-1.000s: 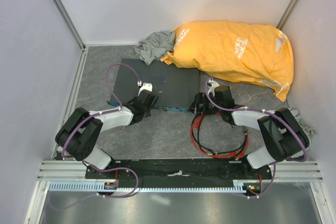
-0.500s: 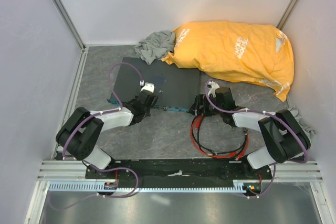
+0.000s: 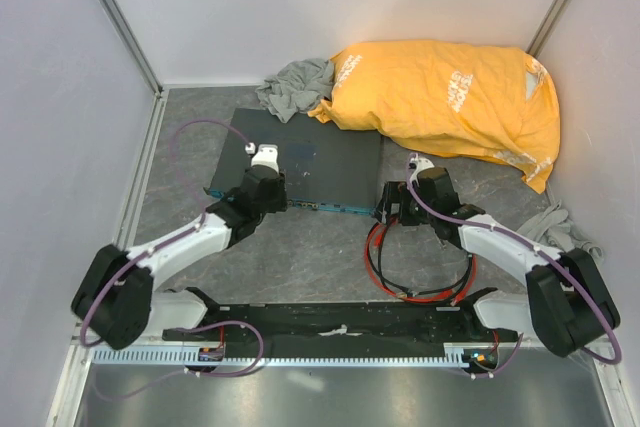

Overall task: Insert the plug into the switch port
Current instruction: Insert the plug into the switch port, then pick up the plug from the center of the board.

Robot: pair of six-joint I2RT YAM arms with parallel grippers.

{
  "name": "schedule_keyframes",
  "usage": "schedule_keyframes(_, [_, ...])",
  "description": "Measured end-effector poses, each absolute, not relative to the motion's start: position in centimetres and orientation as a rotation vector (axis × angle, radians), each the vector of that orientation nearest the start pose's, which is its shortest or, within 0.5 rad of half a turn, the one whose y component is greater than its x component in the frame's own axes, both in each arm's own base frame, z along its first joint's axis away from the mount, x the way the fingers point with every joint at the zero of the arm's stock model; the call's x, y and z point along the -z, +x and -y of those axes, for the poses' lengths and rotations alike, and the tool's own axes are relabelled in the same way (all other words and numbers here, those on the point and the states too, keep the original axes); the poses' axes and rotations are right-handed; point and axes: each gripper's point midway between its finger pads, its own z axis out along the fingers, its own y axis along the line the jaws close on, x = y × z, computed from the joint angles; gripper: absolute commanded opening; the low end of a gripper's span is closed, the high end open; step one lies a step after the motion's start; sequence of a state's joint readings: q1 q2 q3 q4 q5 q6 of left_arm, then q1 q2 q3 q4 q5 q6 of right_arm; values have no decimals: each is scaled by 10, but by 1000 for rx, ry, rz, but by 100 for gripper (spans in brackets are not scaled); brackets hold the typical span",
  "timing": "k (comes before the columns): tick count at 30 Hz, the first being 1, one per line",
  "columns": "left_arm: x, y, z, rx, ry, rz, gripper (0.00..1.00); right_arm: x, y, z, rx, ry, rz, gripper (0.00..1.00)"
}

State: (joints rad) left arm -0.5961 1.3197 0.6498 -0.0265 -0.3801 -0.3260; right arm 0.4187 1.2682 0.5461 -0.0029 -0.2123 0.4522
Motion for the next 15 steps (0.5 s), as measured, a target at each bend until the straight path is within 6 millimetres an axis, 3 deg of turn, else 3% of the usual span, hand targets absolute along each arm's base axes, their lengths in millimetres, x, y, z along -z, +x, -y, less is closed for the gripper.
schedule_keyframes(8, [-170, 279, 145, 309, 48, -2034, 95, -67, 270, -126, -310, 68, -2438, 98])
schedule_keyframes(15, [-249, 236, 128, 449, 67, -1861, 99, -48, 246, -87, -102, 174, -2562, 91])
